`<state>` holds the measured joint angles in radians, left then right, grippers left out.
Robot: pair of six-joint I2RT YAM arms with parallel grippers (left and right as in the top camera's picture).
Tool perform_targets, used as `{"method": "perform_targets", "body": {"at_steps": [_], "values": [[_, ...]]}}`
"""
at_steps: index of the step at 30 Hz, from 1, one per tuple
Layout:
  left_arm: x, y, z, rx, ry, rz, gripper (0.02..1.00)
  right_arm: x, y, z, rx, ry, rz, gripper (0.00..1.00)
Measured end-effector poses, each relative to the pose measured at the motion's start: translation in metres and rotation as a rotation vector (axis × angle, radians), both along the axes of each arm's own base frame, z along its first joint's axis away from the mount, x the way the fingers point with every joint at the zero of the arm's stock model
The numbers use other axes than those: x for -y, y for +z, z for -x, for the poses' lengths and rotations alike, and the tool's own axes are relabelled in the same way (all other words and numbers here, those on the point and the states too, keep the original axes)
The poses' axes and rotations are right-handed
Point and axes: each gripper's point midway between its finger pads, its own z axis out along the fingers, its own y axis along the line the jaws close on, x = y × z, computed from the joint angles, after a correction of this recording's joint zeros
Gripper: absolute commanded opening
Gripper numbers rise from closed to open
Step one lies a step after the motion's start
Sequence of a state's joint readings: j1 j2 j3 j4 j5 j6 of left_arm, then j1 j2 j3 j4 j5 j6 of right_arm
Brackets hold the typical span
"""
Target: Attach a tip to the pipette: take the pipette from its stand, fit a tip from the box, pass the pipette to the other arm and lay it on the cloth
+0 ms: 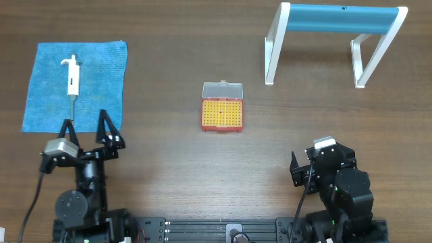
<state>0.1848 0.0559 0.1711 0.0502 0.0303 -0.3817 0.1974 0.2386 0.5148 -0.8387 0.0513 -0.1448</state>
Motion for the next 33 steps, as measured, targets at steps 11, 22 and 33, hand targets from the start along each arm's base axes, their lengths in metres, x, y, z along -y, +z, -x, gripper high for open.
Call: {"method": "perform_targets", "body": {"at_steps": [11,22,33], "values": [[0.031,-0.053,-0.007,-0.173,-0.134,-0.227,0.974,0.000,0.000,0.000,0.000,0.000,0.000,0.974],[0.050,-0.095,-0.013,-0.235,-0.243,-0.219,0.974,0.000,0.000,0.000,0.000,0.000,0.000,0.974],[0.050,-0.095,-0.013,-0.235,-0.246,-0.217,0.974,0.000,0.000,0.000,0.000,0.000,0.000,0.974]]}}
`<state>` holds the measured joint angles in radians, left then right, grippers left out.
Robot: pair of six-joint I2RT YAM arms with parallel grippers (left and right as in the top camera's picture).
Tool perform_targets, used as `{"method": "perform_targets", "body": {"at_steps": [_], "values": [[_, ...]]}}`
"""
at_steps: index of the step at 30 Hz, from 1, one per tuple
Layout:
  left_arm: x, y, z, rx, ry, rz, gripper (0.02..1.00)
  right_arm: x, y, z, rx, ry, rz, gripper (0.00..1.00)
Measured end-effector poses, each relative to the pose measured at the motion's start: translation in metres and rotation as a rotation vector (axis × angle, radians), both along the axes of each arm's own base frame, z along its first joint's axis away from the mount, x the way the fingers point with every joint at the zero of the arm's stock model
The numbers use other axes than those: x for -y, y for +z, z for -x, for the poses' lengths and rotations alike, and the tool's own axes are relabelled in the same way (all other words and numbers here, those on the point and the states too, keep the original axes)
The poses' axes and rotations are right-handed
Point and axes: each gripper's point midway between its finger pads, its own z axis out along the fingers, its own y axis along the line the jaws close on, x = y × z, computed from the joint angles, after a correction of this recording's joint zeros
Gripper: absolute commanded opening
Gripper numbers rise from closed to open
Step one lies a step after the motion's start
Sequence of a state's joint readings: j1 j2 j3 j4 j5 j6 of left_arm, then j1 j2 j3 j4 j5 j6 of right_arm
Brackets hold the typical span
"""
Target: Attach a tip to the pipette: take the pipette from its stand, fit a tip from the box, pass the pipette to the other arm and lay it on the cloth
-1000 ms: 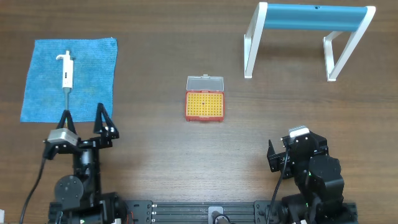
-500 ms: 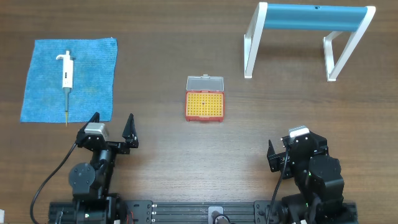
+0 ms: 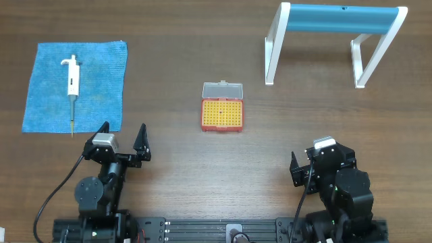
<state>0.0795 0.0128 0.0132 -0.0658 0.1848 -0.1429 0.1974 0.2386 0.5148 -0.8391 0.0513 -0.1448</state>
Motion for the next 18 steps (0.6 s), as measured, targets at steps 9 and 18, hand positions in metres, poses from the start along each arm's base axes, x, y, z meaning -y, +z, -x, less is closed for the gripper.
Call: {"method": "perform_targets", "body": {"at_steps": [9,18], "values": [[0.000,0.000,0.000,0.000,0.000,0.000,0.976,0.022,0.033,-0.028,0.191,-0.122,-0.033,0.974],[0.001,0.000,0.000,0.003,-0.003,0.000,0.976,0.045,0.022,-0.060,0.540,-0.157,-0.063,0.974]]}}
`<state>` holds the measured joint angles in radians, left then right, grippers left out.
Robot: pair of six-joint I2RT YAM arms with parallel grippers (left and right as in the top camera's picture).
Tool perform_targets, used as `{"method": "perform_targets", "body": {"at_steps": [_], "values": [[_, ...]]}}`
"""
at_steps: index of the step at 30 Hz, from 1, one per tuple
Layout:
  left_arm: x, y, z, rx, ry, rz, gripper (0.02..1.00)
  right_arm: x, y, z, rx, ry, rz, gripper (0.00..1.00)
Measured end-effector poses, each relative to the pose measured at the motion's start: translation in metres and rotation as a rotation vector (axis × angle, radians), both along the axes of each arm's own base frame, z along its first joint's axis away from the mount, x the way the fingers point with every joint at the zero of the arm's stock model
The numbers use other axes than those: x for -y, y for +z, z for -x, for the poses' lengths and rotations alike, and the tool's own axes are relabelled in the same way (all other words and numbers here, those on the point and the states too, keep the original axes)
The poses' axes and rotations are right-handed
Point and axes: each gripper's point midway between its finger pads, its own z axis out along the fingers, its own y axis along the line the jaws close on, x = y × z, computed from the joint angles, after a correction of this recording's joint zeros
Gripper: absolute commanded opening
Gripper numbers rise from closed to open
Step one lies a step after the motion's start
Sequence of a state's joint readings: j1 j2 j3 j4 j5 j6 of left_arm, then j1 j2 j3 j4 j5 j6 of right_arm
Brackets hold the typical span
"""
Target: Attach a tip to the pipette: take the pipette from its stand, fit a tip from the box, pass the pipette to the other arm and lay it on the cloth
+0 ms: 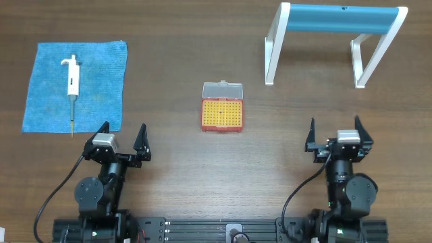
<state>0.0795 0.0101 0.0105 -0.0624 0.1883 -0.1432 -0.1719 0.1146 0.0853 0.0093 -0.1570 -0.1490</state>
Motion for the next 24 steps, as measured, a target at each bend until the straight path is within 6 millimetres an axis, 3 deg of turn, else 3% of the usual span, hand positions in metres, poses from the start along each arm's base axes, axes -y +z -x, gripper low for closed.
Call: {"method": "perform_targets", "body": {"at_steps": [6,24], "values": [[0.000,0.000,0.000,0.000,0.000,0.000,0.974,-0.016,-0.029,0.003,-0.038,0.069,-0.007,0.974],[0.000,0.000,0.000,0.000,0.000,0.000,0.976,-0.017,-0.029,0.003,-0.036,0.073,-0.007,0.974]]}}
